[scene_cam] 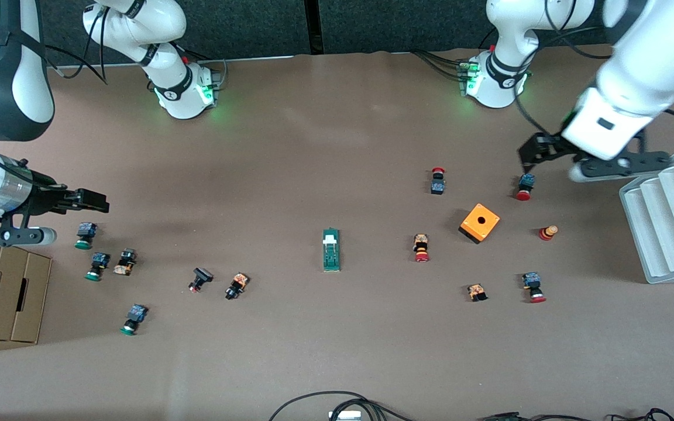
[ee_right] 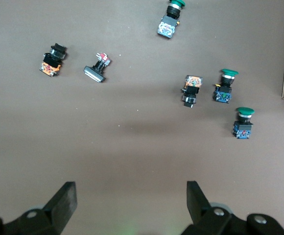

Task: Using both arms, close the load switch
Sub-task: 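Move the left gripper over the green load switch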

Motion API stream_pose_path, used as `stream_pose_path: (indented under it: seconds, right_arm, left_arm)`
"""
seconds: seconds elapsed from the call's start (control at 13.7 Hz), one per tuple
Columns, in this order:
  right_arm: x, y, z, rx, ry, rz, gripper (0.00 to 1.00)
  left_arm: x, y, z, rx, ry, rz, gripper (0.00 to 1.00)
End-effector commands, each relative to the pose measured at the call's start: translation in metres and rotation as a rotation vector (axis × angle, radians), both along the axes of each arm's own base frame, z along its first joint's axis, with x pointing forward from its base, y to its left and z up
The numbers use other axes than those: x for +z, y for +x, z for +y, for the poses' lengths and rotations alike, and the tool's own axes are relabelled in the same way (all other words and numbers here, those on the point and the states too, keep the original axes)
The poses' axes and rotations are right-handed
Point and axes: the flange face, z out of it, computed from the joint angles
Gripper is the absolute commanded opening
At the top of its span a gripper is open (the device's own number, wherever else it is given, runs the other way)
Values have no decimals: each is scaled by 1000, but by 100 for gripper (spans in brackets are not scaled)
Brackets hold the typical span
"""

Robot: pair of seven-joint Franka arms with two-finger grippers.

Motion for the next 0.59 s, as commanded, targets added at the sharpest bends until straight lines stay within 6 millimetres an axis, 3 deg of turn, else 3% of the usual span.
stream_pose_path:
  seconds: [0.0, 0.51]
  right_arm:
    - [7, 7, 1, 15, -8, -17, 100]
    - [-2, 10, 1, 10, -6, -2, 100]
  left_arm:
    - [-2, 0, -46, 65, -26, -27, 99]
    - [-35, -23, -175, 211, -63, -120, 99]
